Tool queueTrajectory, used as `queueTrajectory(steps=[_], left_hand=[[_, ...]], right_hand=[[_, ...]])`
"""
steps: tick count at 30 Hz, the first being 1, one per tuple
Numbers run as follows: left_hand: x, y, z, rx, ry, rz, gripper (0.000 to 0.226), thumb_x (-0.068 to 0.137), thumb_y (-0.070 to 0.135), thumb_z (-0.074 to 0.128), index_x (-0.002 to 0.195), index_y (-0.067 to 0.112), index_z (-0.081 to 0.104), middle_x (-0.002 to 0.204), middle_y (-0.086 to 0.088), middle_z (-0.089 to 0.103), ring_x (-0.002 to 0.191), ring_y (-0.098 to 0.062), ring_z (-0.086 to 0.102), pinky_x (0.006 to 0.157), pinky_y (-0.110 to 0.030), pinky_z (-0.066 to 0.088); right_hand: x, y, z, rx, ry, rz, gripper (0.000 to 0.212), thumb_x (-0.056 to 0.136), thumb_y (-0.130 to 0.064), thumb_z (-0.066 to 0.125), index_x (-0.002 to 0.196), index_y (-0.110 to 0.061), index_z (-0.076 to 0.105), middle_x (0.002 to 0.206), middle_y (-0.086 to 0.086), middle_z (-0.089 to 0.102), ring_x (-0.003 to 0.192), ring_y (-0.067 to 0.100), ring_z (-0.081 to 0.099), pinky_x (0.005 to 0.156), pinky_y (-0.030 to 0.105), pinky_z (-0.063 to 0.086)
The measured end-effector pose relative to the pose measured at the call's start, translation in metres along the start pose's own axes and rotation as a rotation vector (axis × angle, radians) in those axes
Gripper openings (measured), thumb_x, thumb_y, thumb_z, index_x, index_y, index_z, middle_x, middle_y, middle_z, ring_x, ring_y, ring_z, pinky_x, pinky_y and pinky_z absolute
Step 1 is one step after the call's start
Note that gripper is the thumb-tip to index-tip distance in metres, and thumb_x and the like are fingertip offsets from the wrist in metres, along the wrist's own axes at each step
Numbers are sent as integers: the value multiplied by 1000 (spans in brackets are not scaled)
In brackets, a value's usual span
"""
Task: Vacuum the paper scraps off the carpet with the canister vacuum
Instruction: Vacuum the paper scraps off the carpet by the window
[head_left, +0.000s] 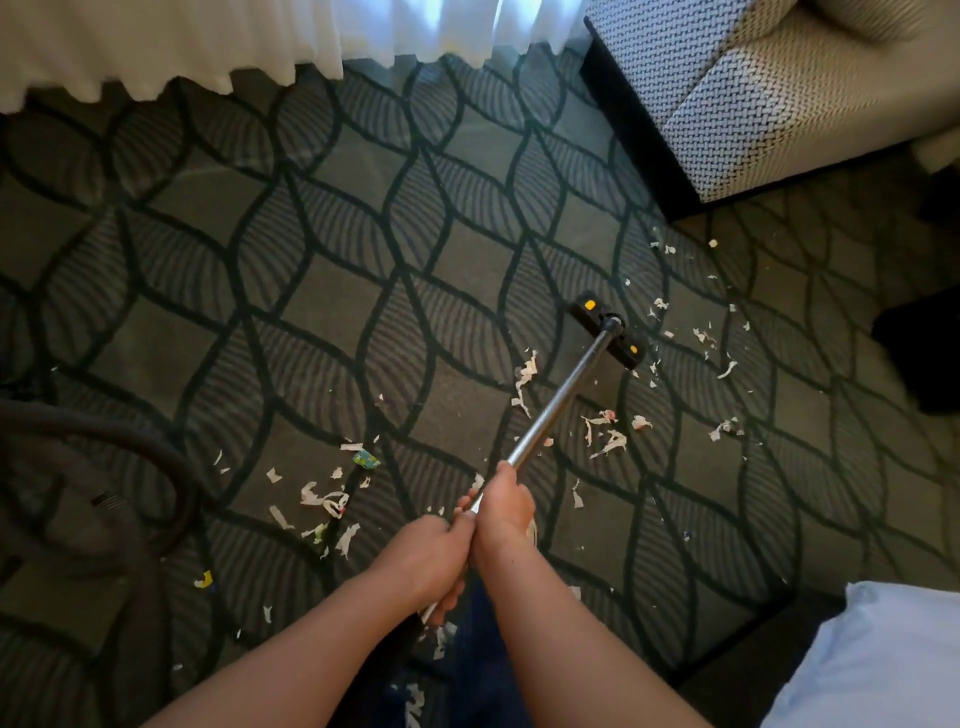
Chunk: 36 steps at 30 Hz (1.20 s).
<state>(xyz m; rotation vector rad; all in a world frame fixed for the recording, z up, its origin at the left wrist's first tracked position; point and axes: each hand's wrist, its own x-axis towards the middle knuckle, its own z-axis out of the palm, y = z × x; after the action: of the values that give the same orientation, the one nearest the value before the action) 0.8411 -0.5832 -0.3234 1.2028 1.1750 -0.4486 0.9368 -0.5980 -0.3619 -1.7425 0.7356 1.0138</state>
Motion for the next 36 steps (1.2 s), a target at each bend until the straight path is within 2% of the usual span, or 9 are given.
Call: queueTrajectory(steps=[7,11,14,17,21,25,30,33,36], left_hand=[[52,103,43,96,-6,85,54,102,48,30,78,9,59,57,-3,58,44,-15,53,44,-25,48],[90,173,76,109,-22,105,55,101,51,31,81,9,60,57,-2,59,44,-15,54,47,-28,50],[123,230,103,180,-16,139,62,100,54,25,74,10,59,55,-2,60,46,-20,57,55,-32,52],[156,291,128,173,-15,152,59,101,52,25,73,11,57,54,-2,58,43,-16,54,50,-30,50],[190,364,159,238,11,201,62,101,52,24,70,14,62,57,-1,62,50,-16,57,63,-32,52],[218,425,182,281,-6,209,61,101,53,24,80,11,64,58,0,62,51,-16,59,54,-28,49],[253,485,189,345,7,223,55,101,53,26,73,17,59,57,3,59,47,-10,53,50,-25,42],[274,517,190,340,-36,197,55,101,53,27,81,14,61,62,1,60,49,-11,54,52,-26,46],[295,549,188,344,-70,204,56,101,53,26,79,12,58,58,-1,59,41,-12,52,47,-24,45]], right_hand=[[66,-98,-29,82,41,-20,34,98,-32,49,111,-2,57,69,11,54,49,20,50,39,23,41],[106,-174,-49,132,46,-27,25,98,-31,48,104,-6,53,67,10,51,47,18,48,41,26,41],[141,-236,-63,151,61,-53,21,96,-29,50,95,-8,51,64,12,50,48,21,46,47,30,42],[174,-299,-79,157,60,-48,19,97,-30,51,94,-12,52,64,11,51,47,20,47,45,28,41],[210,-375,-102,173,66,-50,22,98,-31,50,102,-10,54,65,10,51,45,19,47,42,26,40],[240,-438,-117,199,83,-49,28,98,-32,51,108,-6,55,66,11,52,48,20,49,44,28,42],[271,-492,-118,222,89,-39,32,97,-39,51,112,-11,55,84,12,58,58,20,56,49,31,47],[288,-524,-114,252,98,-51,27,97,-37,52,107,-11,55,82,12,58,57,19,55,50,31,47],[306,-556,-105,275,111,-49,27,97,-35,52,103,-9,55,72,12,55,52,20,53,46,29,45]])
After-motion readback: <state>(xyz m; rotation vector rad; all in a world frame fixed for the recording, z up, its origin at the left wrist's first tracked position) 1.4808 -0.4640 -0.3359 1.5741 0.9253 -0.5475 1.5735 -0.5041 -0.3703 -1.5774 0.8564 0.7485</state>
